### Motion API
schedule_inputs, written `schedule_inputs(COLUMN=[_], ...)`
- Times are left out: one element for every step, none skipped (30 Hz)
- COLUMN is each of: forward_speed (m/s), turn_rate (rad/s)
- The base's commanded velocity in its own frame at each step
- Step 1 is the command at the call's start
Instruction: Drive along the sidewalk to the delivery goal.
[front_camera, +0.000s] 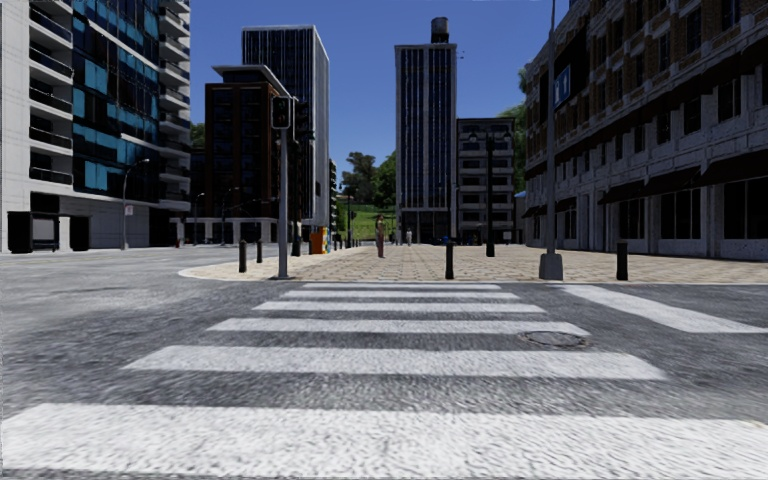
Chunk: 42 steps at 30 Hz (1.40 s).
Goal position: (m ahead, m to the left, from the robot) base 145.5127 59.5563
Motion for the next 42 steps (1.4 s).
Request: schedule_inputs(forward_speed=[1.4,1.38,1.37,1.36,1.36,1.36,1.36,1.36,1.36,1.36,1.36,1.36,1.36,1.36,1.36,1.36,1.36,1.36,1.36,1.36,1.36,1.36,1.36,1.36,1.36,1.36,1.36,1.36,1.36,1.36,1.36,1.46,2.0,2.0,2.0,2.0,2.0,2.0,2.0,2.0,2.0,2.0], turn_rate=[0.0,0.0,0.0,0.0,0.0,0.0,0.0,0.0,0.0,0.0,0.0,0.0,0.0,0.0,0.0,0.0,0.0,0.0,0.0,0.0,0.0,0.0,0.0,0.0,0.0,0.0,0.0,0.0,0.0,0.0,0.0,0.0,0.0,0.0,0.0,0.0,0.0,0.0,0.0,0.0,0.0,0.0])
